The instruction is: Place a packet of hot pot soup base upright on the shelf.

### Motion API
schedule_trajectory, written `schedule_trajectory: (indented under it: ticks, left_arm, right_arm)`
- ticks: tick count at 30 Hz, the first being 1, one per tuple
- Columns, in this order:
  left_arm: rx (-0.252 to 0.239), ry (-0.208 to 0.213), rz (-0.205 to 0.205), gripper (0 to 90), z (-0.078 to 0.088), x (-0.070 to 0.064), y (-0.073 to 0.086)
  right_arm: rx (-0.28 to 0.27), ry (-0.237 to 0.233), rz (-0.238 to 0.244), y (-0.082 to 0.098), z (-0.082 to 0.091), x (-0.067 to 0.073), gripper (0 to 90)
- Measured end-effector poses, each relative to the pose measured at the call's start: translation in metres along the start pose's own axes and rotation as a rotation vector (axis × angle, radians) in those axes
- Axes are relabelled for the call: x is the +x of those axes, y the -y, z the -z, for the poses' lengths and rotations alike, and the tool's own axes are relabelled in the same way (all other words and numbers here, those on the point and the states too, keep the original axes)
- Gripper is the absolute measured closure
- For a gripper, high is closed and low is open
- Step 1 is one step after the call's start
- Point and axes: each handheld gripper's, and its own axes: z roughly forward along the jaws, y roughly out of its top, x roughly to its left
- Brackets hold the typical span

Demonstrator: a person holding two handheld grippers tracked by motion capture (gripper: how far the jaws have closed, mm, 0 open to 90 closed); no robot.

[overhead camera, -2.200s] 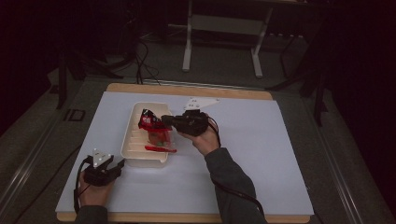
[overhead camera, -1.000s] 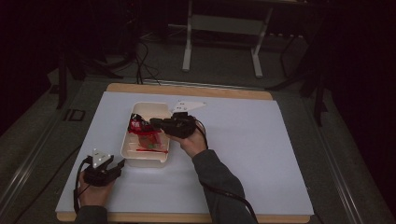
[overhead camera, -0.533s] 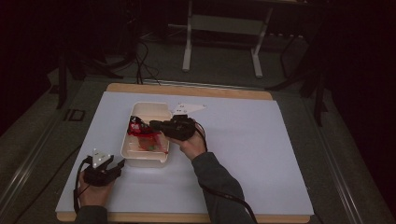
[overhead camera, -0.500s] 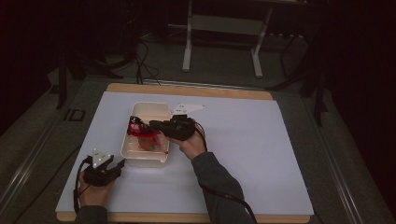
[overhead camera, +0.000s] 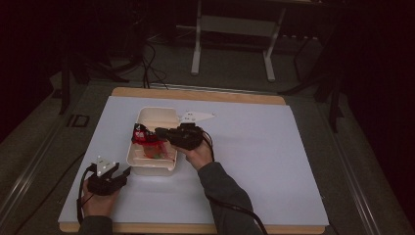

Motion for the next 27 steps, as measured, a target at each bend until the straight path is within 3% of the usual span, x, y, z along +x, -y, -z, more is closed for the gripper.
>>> schedule_trajectory:
  ticks: [13, 27]
  left_arm:
    - [-0.003, 0.003, 0.005, 51.1, 0.000, 0.001, 0.000]
    - [-0.003, 0.001, 0.005, 50.5, 0.000, 0.000, 0.000]
  right_arm:
    - [0.034, 0.010, -0.002, 0.011, 0.004, -0.005, 89.2]
    - [0.150, 0.008, 0.023, 0.017, 0.008, -0.010, 87.7]
